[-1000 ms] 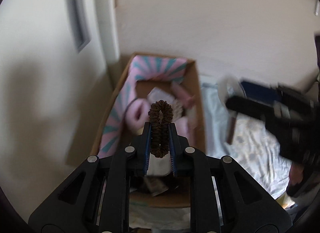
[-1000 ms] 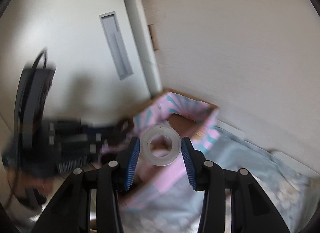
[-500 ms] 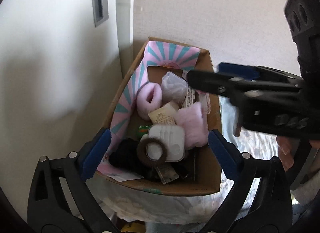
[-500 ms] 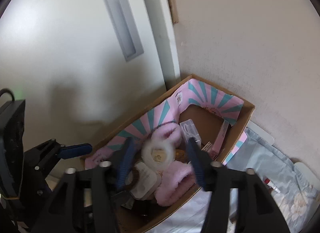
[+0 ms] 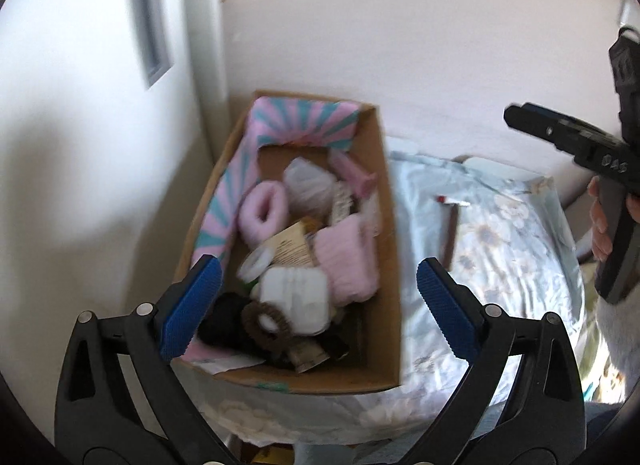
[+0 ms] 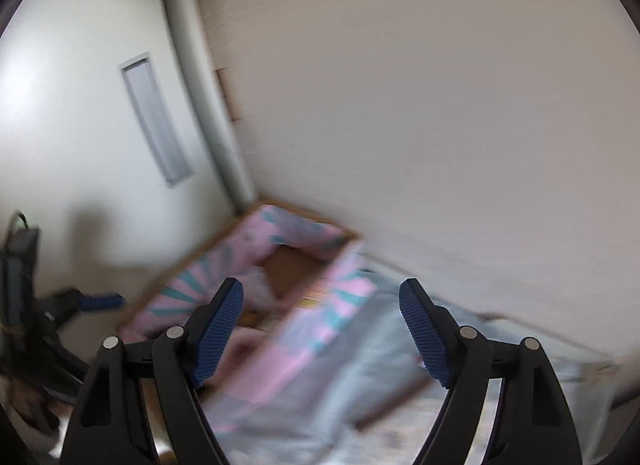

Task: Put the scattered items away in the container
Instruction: 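Grasp the brown pencil with left tool while right grasps the red-capped white tube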

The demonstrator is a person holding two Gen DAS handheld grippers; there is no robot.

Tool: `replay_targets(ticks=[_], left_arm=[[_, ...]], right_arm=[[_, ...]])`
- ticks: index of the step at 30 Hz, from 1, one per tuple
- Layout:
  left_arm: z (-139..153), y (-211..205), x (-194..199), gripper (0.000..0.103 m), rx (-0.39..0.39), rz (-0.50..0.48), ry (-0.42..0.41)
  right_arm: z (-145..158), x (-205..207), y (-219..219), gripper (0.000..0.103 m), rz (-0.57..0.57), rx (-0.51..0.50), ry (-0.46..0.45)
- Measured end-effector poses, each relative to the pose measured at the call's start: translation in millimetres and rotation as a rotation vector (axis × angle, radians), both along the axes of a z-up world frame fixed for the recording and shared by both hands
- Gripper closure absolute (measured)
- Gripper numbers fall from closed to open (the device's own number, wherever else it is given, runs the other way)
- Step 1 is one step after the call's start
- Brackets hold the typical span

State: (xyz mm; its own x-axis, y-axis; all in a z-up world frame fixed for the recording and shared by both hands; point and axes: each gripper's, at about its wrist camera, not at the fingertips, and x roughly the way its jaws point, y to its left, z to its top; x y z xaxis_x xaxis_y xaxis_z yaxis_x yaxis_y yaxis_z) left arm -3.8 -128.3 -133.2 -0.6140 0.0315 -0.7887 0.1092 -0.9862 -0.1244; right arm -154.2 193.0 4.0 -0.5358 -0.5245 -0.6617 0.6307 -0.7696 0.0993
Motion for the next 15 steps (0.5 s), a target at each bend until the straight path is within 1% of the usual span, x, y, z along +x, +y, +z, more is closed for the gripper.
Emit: replay_targets(ticks=[3,5,8,10,11,12,15], left_arm=[[13.5,21.1,-6.2,0.005,-0.01,-0.055,0.038],[19.8,40.2,-13.6,0.005,-0.008,-0.111,0.053],[19.4,74.4,-26.8,0.005,-0.024,-0.202,0.058],[12.4,98.1,-36.5,0.005,-0.046,-0.266,0.044],[7.4,111.6,-40.9,0.005,-0.063,-0.298,0.038],[1.8,123.6,-45.5,0.005,-0.081,-0.327,0.031],[-16.9,149.2,-62.5,0.005,-0.112,-0.378,-0.012]], right_arm=[[-1.0,-5.3,33.2,0.026,-0.042,0.048,0.022],[-4.2,-7.8,50.4,0.026,-0.065,0.072,0.032],[-10.1,-10.8,69.1,0.026,-0.068,0.099,0.029],[-16.4,-13.7,76.9,0.028,-0.053,0.125,0.026],[-19.2,-14.3,80.0,0.033,-0.042,0.138,0.024],[-24.2,-16.3,81.7,0.042,-0.024,0.157,0.011],[-41.5,-21.7,83.8,0.056,0.024,0.223,-0.022]])
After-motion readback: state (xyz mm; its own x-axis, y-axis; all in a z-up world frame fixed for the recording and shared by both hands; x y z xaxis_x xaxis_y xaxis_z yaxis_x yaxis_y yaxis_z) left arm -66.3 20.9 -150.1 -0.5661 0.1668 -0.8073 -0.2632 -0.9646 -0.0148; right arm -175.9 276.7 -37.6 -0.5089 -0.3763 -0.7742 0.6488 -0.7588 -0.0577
